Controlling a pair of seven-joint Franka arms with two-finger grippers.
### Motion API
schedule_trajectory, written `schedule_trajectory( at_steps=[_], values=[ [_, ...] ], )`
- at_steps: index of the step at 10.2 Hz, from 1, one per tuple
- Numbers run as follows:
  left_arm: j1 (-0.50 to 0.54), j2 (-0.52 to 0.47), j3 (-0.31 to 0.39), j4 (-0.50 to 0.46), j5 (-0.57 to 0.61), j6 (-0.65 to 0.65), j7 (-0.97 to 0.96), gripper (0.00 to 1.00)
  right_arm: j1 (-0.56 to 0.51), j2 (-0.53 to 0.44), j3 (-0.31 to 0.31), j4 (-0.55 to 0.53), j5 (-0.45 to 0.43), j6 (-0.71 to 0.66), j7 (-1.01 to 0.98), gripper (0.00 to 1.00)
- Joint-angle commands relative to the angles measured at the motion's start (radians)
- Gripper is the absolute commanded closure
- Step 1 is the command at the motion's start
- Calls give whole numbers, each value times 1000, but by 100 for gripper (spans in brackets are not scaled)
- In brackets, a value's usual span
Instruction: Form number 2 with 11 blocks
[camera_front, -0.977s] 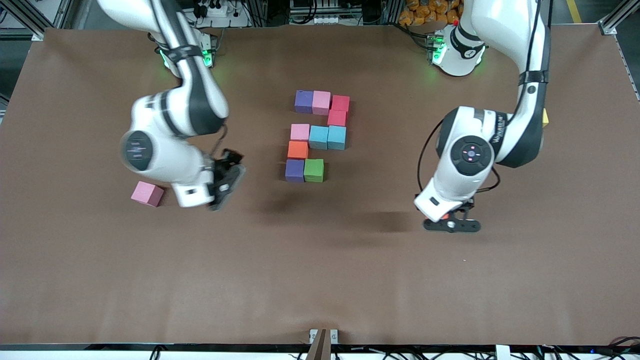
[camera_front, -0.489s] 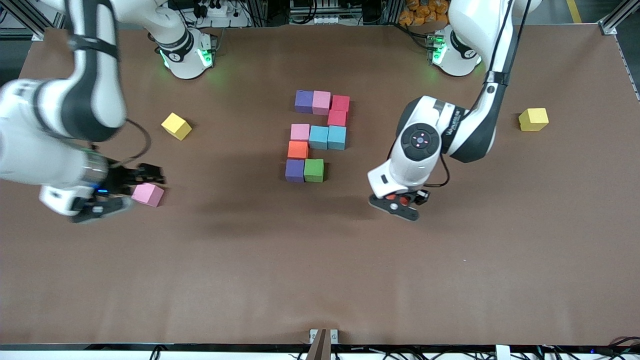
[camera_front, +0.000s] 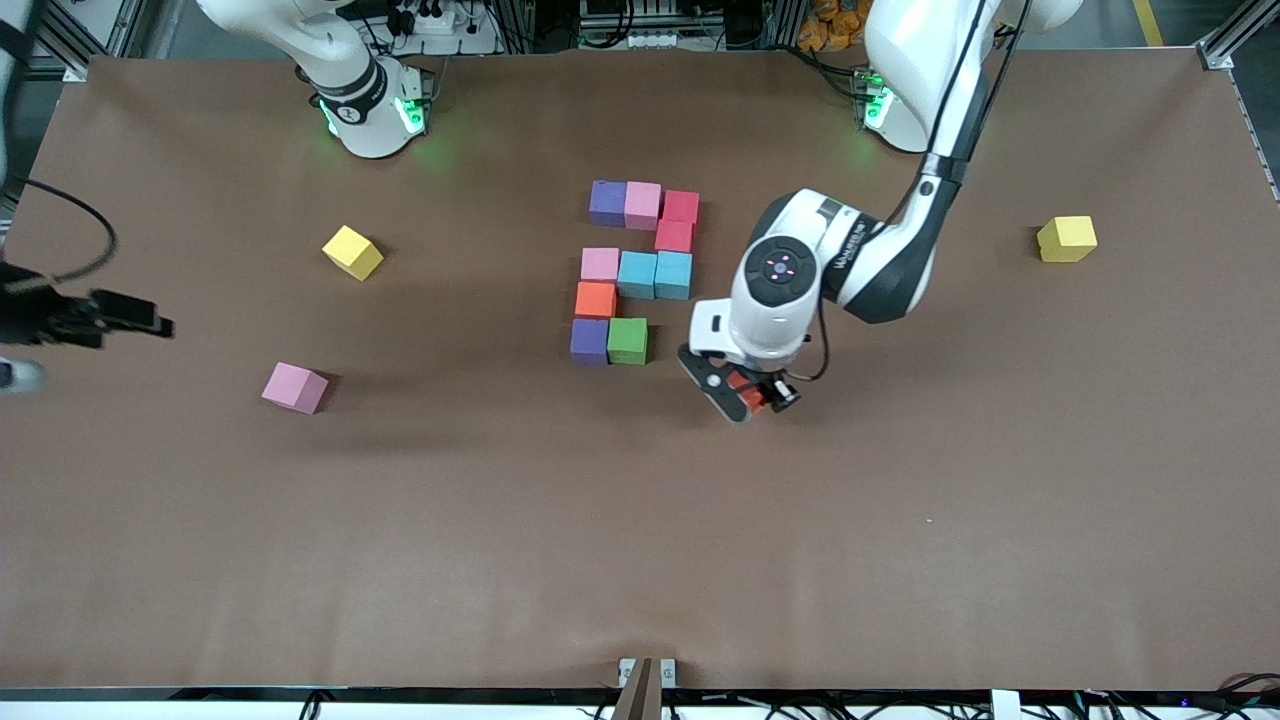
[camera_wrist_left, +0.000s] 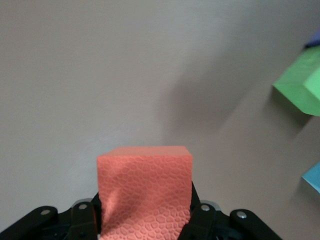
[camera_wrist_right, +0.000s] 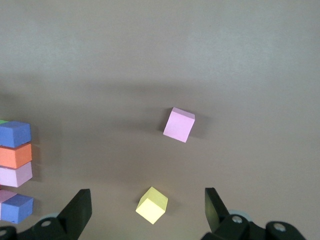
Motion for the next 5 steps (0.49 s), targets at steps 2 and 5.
schedule_trajectory(
  at_steps=[2, 5],
  values=[
    [0, -20, -92, -103, 144, 121, 39, 60, -239, -137, 354, -79, -112, -1, 99, 0],
    [0, -46, -132, -249, 172, 329, 60, 59, -363, -230, 537, -169, -153, 8, 194, 0]
  ],
)
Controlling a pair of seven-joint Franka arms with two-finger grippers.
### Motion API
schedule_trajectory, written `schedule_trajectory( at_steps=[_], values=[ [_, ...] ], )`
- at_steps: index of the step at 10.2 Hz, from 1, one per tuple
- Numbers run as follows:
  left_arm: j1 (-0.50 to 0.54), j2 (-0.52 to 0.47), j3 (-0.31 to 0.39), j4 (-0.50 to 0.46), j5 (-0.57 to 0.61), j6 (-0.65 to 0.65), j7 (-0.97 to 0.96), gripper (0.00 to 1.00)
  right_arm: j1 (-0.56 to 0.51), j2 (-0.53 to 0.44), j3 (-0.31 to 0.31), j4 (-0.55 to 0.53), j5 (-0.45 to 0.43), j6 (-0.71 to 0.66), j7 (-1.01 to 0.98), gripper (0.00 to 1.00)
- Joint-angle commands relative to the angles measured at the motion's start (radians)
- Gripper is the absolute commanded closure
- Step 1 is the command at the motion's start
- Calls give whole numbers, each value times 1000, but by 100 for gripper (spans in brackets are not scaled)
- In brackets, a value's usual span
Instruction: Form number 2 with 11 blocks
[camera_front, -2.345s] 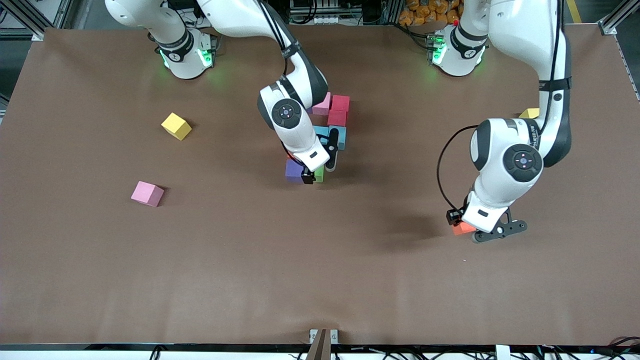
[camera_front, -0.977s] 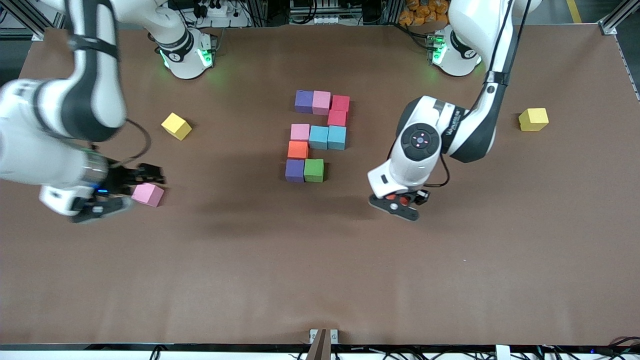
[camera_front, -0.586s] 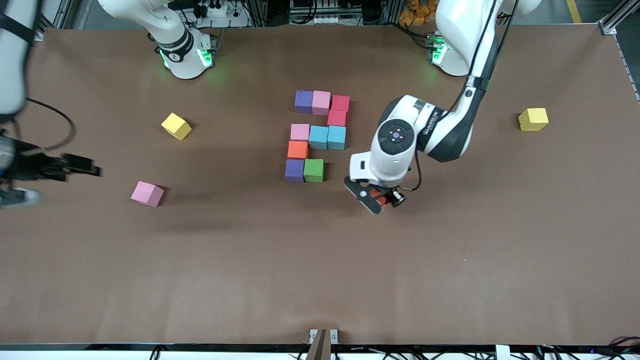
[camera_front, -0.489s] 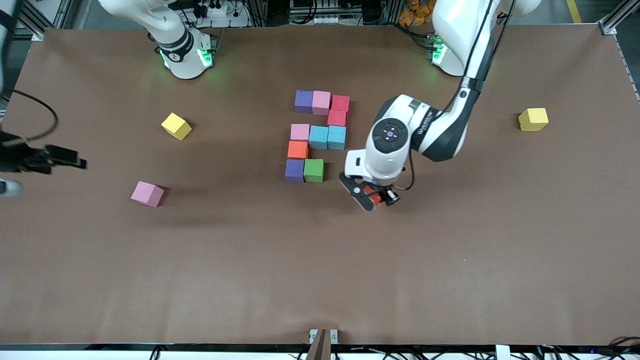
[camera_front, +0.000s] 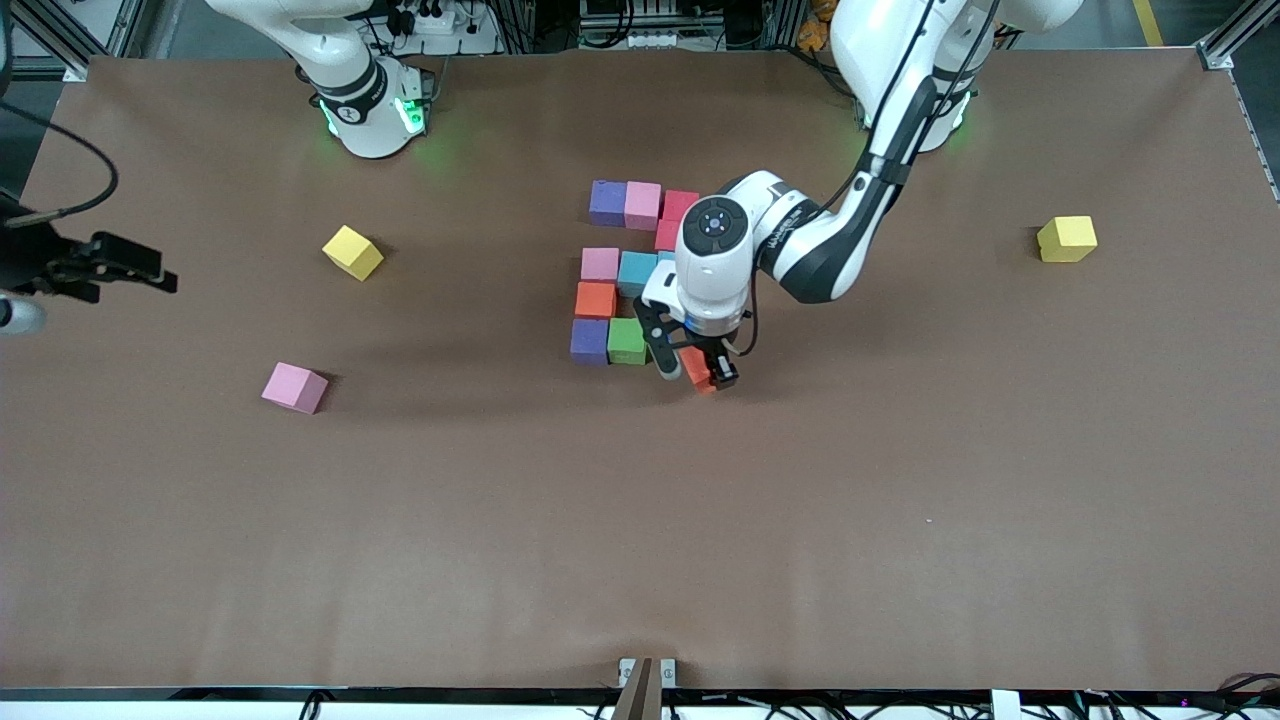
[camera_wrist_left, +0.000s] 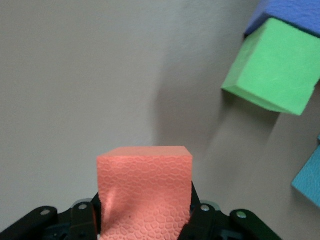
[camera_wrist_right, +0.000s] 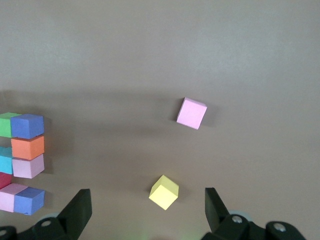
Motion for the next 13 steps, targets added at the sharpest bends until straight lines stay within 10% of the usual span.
schedule_trajectory(
  at_steps=[1, 13],
  values=[
    [9, -43, -16, -108, 23, 131, 75, 58, -77, -85, 99, -97, -37, 22, 30, 0],
    [6, -9, -92, -161, 31, 236, 103, 60, -80, -79, 96, -95, -37, 27, 30, 0]
  ],
)
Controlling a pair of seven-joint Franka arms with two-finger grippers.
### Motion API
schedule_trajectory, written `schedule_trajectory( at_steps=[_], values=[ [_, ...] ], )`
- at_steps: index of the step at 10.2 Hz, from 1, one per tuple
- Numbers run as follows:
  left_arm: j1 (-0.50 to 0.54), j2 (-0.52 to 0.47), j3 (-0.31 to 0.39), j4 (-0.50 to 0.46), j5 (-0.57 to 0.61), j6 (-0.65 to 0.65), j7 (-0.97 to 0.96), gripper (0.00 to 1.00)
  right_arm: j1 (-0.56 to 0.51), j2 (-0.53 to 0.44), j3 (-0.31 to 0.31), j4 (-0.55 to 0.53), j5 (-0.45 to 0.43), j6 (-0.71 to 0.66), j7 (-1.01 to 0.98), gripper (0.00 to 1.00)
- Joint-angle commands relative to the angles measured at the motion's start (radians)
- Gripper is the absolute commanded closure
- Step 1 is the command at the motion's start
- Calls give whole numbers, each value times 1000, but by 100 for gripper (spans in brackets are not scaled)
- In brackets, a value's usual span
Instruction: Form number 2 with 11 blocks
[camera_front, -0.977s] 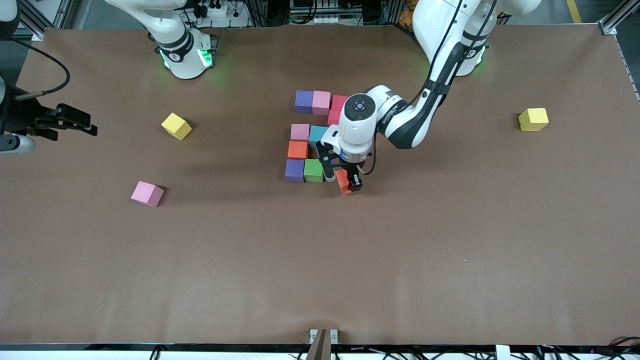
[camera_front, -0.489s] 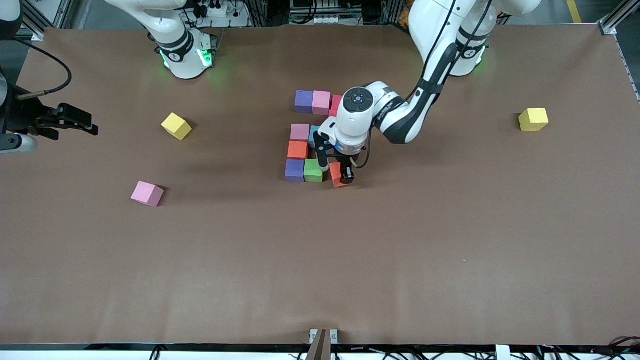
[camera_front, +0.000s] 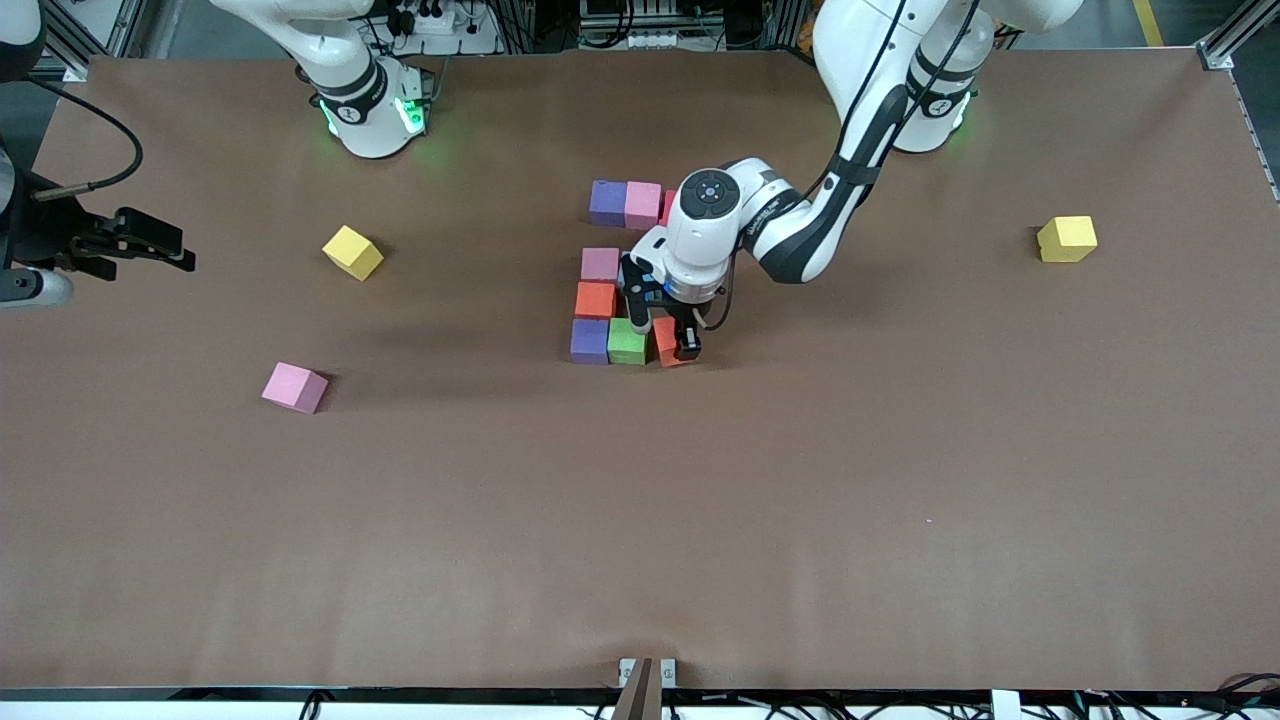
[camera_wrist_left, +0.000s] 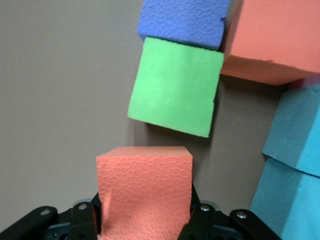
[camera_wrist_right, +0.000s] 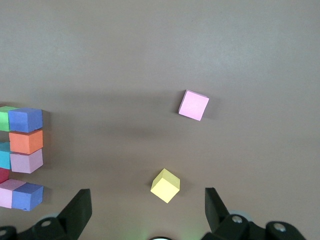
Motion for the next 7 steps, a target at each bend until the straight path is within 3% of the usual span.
schedule_trajectory(
  at_steps=[1, 7],
  values=[
    [1, -6, -8, -14, 32, 20, 14, 60, -27, -25, 23, -27, -14, 9, 13, 0],
    [-6, 19, -8, -21, 63, 70, 16, 58, -28, -22, 23, -27, -14, 11, 13, 0]
  ],
)
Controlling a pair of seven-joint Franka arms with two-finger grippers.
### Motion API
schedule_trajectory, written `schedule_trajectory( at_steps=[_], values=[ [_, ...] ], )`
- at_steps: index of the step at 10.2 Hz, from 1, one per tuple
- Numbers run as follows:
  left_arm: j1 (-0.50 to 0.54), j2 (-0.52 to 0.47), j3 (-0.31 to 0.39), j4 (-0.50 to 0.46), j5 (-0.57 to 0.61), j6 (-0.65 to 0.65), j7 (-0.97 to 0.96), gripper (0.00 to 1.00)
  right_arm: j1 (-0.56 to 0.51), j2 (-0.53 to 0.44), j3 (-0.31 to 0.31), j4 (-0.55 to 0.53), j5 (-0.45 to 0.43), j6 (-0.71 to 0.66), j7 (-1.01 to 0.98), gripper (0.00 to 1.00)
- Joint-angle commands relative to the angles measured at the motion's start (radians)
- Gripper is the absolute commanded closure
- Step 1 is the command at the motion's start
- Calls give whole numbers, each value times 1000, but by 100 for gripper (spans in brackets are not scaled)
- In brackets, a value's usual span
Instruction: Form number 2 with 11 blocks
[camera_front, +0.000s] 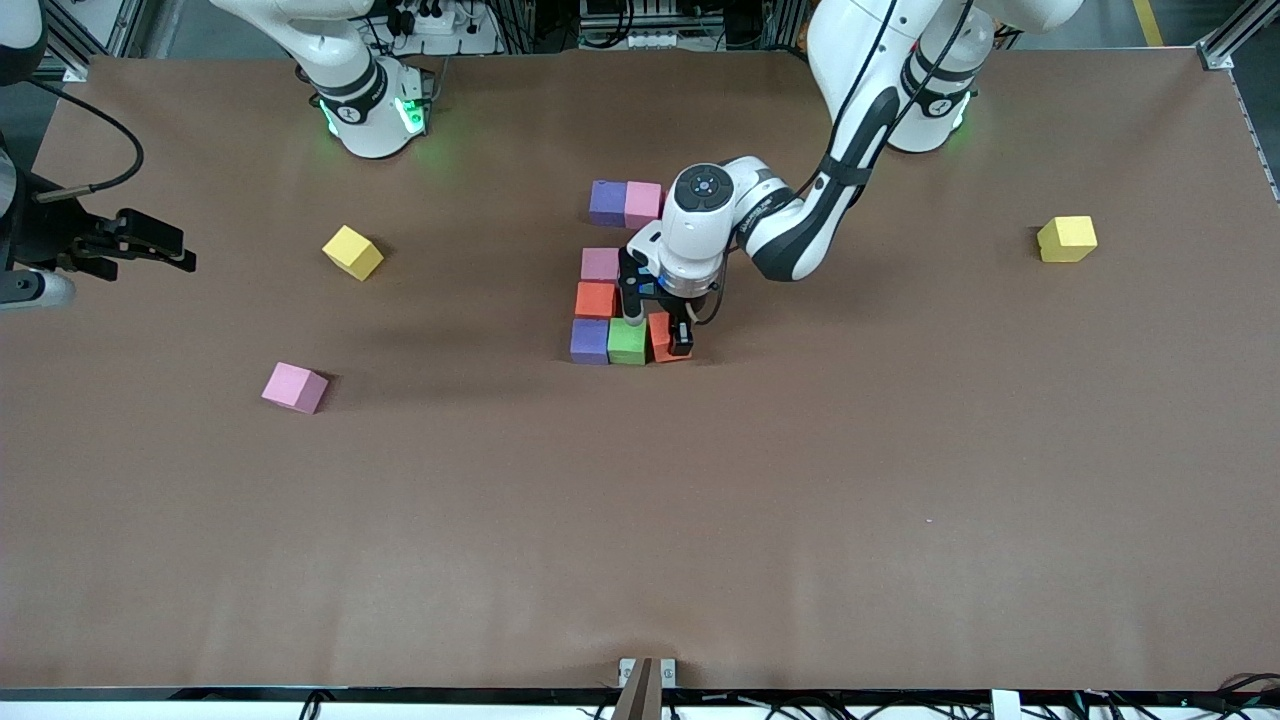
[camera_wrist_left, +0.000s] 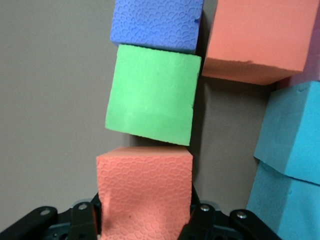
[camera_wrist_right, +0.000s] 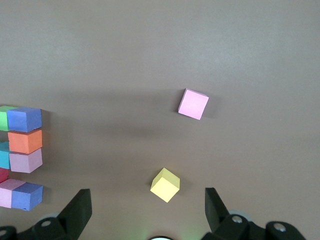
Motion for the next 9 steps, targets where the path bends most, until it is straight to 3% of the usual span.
schedule_trajectory(
  at_steps=[1, 4, 6, 9],
  values=[
    [-2, 9, -2, -4, 23, 27, 10, 53, -26, -22, 23, -22, -14, 10, 13, 0],
    [-11, 9, -2, -4, 22, 27, -1, 31, -26, -22, 23, -20, -14, 10, 13, 0],
    [-11, 9, -2, -3, 22, 27, 0, 0, -26, -22, 23, -20, -14, 11, 13, 0],
    [-11, -1, -2, -6, 22, 26, 3, 0, -26, -22, 23, -20, -14, 11, 13, 0]
  ],
)
